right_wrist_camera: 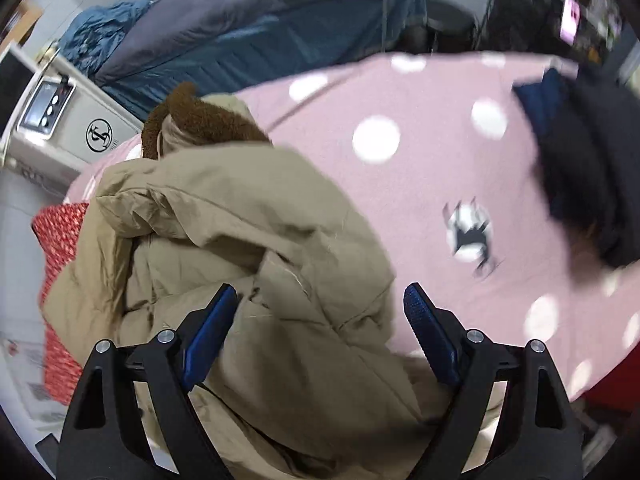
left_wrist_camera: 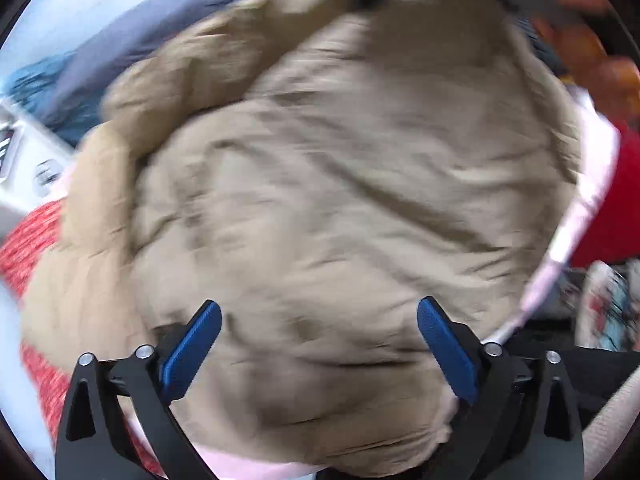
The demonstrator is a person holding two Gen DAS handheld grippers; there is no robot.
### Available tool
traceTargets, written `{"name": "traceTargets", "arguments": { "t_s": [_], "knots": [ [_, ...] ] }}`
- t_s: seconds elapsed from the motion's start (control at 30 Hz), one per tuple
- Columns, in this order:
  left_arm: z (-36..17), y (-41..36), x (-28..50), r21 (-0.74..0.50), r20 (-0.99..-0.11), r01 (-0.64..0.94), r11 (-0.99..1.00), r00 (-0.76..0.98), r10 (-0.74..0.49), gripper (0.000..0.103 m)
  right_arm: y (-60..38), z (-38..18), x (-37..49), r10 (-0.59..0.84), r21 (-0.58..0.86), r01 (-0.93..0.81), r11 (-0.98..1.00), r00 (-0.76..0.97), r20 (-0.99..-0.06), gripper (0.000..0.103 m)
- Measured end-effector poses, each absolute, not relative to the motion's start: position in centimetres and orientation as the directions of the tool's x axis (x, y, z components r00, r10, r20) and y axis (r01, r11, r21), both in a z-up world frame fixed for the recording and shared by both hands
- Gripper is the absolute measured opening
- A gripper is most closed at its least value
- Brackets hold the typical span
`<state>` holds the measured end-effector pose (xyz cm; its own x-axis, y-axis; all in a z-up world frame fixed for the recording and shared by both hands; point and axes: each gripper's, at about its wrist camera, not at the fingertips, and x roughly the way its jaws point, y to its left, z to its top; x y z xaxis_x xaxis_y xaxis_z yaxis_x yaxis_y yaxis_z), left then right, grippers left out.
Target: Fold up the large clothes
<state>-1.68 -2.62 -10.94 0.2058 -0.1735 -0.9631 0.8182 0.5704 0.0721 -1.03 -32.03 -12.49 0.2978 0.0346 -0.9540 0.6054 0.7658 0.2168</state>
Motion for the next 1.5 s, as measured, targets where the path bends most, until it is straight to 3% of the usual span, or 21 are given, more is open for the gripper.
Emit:
{"name": "traceTargets", "arguments": {
  "t_s": [0.07,0.23,0.33,0.47,0.6,0.8,0.97,1.03,1.13,1.3,1.5],
  "knots": [
    [-10.6,-0.8,-0.2,0.075,-0.963,0.779,0.622,0.219,-0.157,0.096,-31.7,-13.6,-1.5,0.073,0.250,0.605,0.756,0.301,-0.951,0.076],
    [-11.0,2.4,3.8,-0.022,-0.975,0.635,0.772,0.156,-0.156,0.096,-31.2,-13.7,-4.1,0.109,0.304,0.545,0.782,0.359,-0.927,0.033],
    [-11.4,2.5,4.5,-0.033,-0.978,0.598,0.801,0.144,-0.148,0.096,-31.8,-13.9,-6.9,0.149,0.348,0.558,0.754,0.370,-0.917,0.024],
    [-11.1,3.0,6.0,-0.032,-0.977,0.587,0.809,0.151,-0.149,0.096,-30.9,-15.9,-11.3,0.213,0.380,0.580,0.721,0.337,-0.917,0.022],
    [-11.1,3.3,7.8,-0.092,-0.976,0.569,0.817,0.110,-0.187,0.096,-27.6,-19.3,-14.8,0.294,0.389,0.586,0.711,0.254,-0.921,0.022],
    [-12.7,-0.3,7.4,-0.086,-0.982,0.606,0.791,0.084,-0.172,0.096,-22.8,-21.0,-16.1,0.279,0.331,0.521,0.787,0.178,-0.944,0.022],
    [-12.8,-2.1,5.7,-0.088,-0.983,0.655,0.750,0.065,-0.172,0.096,-22.5,-17.8,-17.0,0.202,0.306,0.532,0.789,0.246,-0.948,0.039],
    [-12.8,-2.3,5.9,-0.095,-0.981,0.656,0.749,0.068,-0.184,0.096,-22.8,-15.3,-17.4,0.183,0.318,0.530,0.786,0.292,-0.939,0.056],
    [-13.1,-2.4,6.4,-0.118,-0.979,0.637,0.761,0.055,-0.198,0.096,-23.8,-11.1,-17.5,0.185,0.386,0.495,0.779,0.406,-0.895,0.071],
    [-12.8,-1.9,7.3,-0.130,-0.974,0.603,0.787,0.069,-0.214,0.096,-27.8,-6.3,-15.8,0.123,0.418,0.497,0.760,0.522,-0.844,0.082],
    [-12.1,0.2,8.2,-0.067,-0.974,0.555,0.829,0.145,-0.176,0.096,-31.2,-7.8,-12.7,0.125,0.410,0.572,0.710,0.470,-0.874,0.082]
  ]
}}
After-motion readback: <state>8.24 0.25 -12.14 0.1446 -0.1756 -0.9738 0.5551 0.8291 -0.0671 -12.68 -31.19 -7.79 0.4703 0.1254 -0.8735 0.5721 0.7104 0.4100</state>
